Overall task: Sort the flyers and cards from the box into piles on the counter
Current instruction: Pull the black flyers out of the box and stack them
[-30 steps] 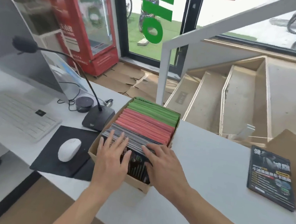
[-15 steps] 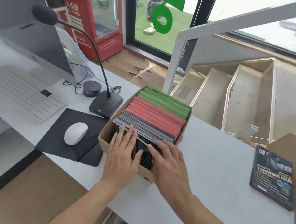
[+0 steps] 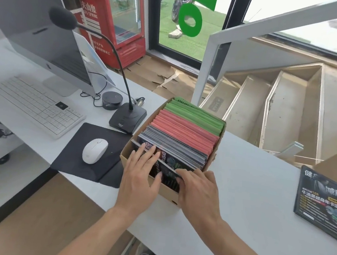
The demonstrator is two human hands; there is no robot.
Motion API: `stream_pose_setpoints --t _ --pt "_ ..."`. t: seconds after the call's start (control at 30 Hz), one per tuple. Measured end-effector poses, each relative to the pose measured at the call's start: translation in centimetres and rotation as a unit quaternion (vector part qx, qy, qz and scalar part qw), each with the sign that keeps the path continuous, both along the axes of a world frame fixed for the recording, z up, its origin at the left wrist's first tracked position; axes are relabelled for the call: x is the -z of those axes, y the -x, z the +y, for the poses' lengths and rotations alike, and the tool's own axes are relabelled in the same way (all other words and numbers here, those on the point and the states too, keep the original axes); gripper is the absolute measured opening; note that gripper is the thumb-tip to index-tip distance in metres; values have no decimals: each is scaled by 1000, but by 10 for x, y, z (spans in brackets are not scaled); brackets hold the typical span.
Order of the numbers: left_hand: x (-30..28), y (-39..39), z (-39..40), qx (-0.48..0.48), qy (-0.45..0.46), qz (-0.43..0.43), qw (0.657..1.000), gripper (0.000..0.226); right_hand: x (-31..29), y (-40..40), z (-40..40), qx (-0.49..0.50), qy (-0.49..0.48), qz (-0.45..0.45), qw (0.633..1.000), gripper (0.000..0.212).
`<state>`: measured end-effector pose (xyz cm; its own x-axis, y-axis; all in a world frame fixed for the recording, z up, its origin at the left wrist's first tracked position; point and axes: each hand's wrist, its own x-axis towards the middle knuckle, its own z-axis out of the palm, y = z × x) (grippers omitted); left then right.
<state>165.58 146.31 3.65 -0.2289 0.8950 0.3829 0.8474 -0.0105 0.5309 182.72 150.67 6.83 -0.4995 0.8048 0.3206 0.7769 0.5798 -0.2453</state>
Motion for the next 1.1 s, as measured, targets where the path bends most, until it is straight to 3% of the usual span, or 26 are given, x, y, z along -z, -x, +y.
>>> stream_pose_setpoints --t 0.13,0.23,0.33,0.4,0.5,0.53,0.6,0.67,0.73,0.8,0.9,1.1 --pt "-33 0 1 -58 -59 -53 995 82 -24 -14 3 70 109 183 975 25" --pt "-60 -3 9 -95 -89 -179 975 98 -45 -40 13 124 234 379 887 23" --pt "-80 -22 21 -50 -37 -374 925 104 -52 -70 17 170 276 509 797 21" --pt "-88 -44 29 -1 31 -464 886 96 -49 -87 13 192 323 560 738 17" --pt "-88 -86 42 67 114 -549 825 35 -41 -113 -1 208 367 580 697 14" --pt "-84 -100 46 69 126 -569 810 21 -39 -122 -5 212 369 575 698 12" --pt "-79 -124 51 83 130 -590 793 17 -36 -141 -12 220 360 548 722 12" --pt "-75 -145 55 124 137 -561 807 23 -37 -160 -14 236 327 506 762 23" --pt "-72 -164 59 169 147 -513 829 30 -41 -177 -11 243 293 506 774 30" --pt "-68 -182 62 206 181 -450 850 26 -42 -195 -5 269 253 503 782 29" --pt "-51 -204 70 216 206 -418 858 20 -29 -217 1 317 212 428 819 22" --pt "-30 -219 76 225 234 -396 859 23 -1 -227 -4 341 209 409 820 26"
